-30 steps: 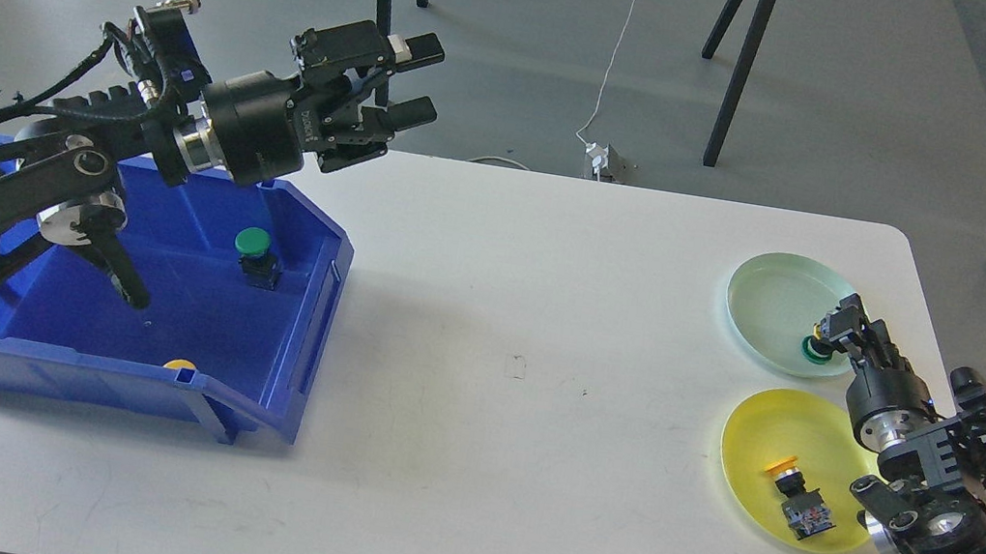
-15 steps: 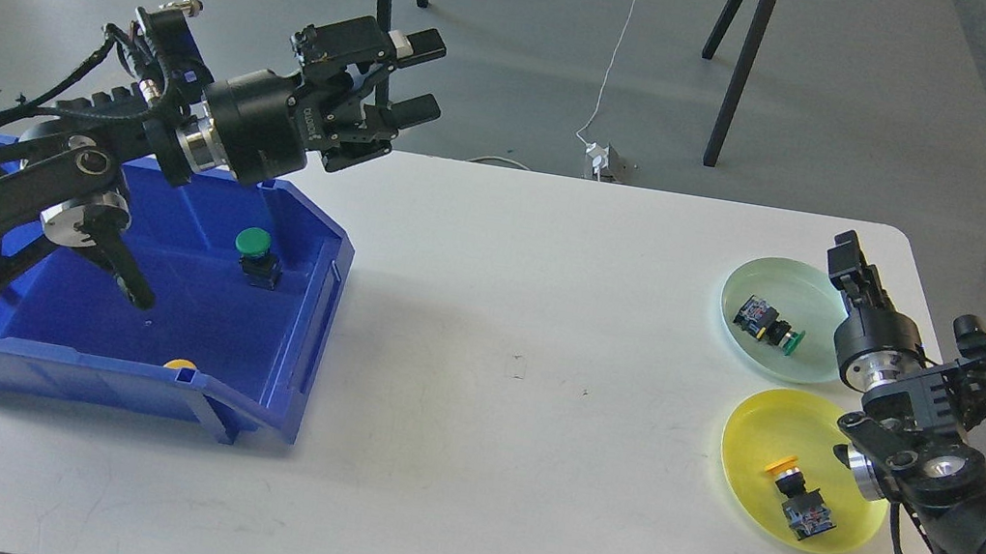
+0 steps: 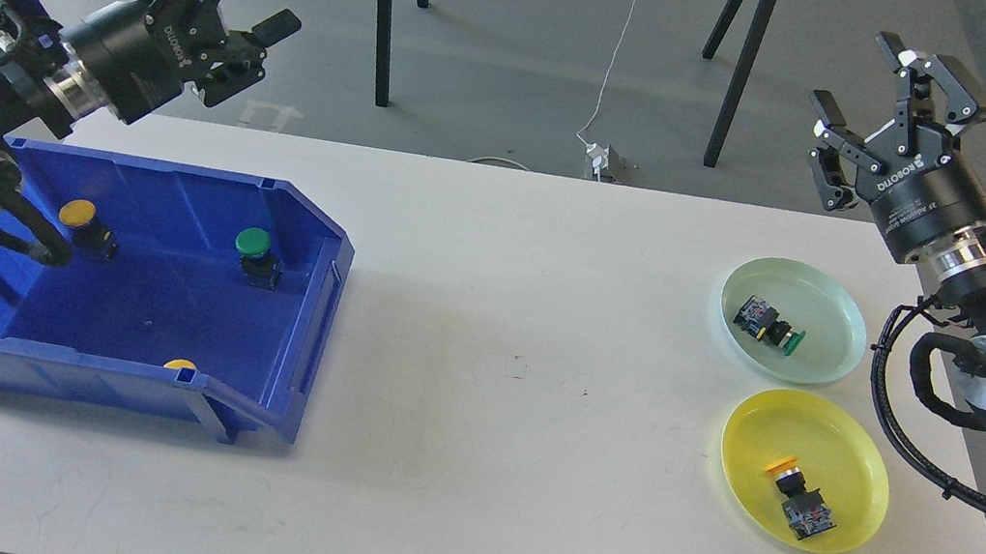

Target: Pass button and place on color plate

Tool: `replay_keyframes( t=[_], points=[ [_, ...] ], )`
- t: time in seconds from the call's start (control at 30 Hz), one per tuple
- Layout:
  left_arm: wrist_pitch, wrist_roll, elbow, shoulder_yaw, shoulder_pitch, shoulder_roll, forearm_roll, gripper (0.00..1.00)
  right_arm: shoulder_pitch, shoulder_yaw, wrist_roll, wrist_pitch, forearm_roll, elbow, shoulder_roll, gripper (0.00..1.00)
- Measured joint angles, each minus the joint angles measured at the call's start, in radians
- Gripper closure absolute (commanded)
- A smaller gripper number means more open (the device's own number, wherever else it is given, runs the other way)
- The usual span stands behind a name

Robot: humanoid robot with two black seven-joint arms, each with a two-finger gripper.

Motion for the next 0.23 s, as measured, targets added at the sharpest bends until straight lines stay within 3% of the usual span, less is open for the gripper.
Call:
replay_keyframes(
  t=[0.1,0.23],
  points=[
    [0.000,0.000,0.058,-0.001,0.020,0.000,-0.044,0.05,-0.001,0.003,0.000,0.079,0.014,0.023,-0.009,0.03],
    [0.000,0.000,0.079,-0.004,0.049,-0.001,-0.060,0.04,-0.001,0.007,0.000,0.092,0.024,0.024,0.007,0.03]
  ],
)
